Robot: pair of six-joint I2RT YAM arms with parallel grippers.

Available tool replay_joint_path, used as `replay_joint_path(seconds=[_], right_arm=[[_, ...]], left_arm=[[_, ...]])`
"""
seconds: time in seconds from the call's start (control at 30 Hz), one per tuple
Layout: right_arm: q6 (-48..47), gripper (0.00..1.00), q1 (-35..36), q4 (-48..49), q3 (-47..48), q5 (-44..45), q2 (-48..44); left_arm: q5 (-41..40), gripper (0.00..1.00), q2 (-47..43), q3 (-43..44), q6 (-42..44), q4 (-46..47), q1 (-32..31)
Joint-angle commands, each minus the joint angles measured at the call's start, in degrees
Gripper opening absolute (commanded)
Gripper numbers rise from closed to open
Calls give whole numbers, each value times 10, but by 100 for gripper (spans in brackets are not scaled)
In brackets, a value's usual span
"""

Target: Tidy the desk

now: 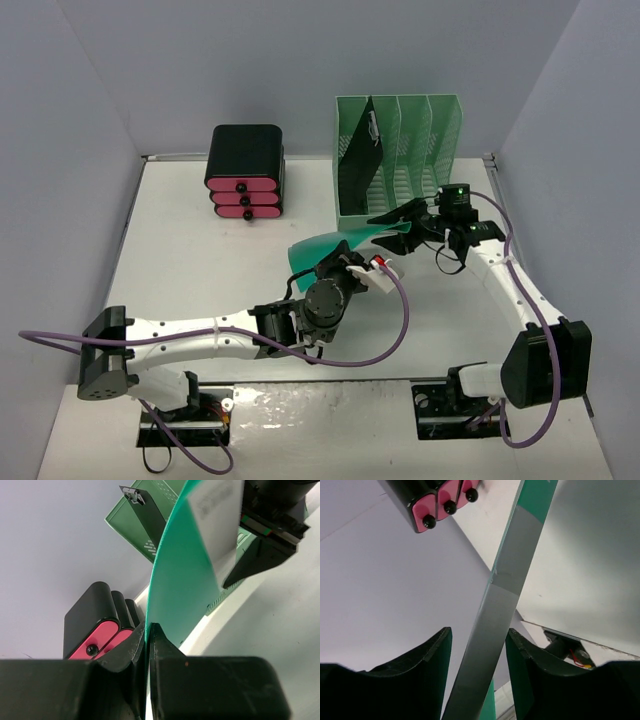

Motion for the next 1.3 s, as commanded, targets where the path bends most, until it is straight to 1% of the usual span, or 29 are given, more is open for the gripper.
replay_joint_path(seconds=[0.0, 0.1, 0.23, 0.27, 0.3, 0.33, 0.57, 0.63, 0.67, 0.7, 0.77, 0.83, 0.87, 0.9, 0.97, 1.13, 1.27], right_arm=[[105, 40, 5, 157, -27, -66, -27], [127, 33, 5, 191, -39, -70, -25], [148, 13, 5, 224, -50, -72, -25], [154, 6, 5, 234, -53, -75, -27], [156, 2, 5, 235, -54, -76, -28], [157, 1, 5, 236, -54, -77, -29], [157, 0, 7, 233, -45, -82, -44], [158, 0, 7, 229, -46, -80, -54], [158, 0, 7, 228, -46, -80, -59], [157, 0, 7, 225, -46, -79, -63], [157, 0, 7, 221, -45, -78, -70], [157, 0, 8, 211, -38, -77, -80], [156, 0, 8, 206, -34, -76, -84], [155, 0, 8, 201, -31, -76, -86], [148, 0, 8, 186, -24, -77, -94], [134, 0, 17, 167, -14, -82, -108], [113, 0, 22, 133, 0, -88, -122]], left_arm=[[4, 0, -15, 44, 13, 83, -2], [2, 0, -12, 47, 14, 83, -1], [-1, 0, -12, 49, 14, 81, -1], [-2, 0, -13, 49, 13, 79, -1], [-2, 0, -15, 49, 13, 77, -1], [-3, 0, -16, 49, 12, 75, -1], [-4, 0, -35, 57, -4, 33, -2], [-9, 2, -46, 60, -9, 9, -2], [-13, 5, -52, 61, -12, -2, -3], [-20, 13, -58, 60, -10, -7, -6], [-23, 22, -68, 60, -10, -15, -9], [-36, 39, -82, 63, -14, -45, -16], [-42, 44, -87, 64, -14, -50, -18], [-47, 46, -91, 64, -14, -56, -20], [-60, 56, -101, 66, -14, -80, -29], [-83, 55, -124, 67, -24, -114, -38], [-104, 56, -142, 72, -42, -149, -46]])
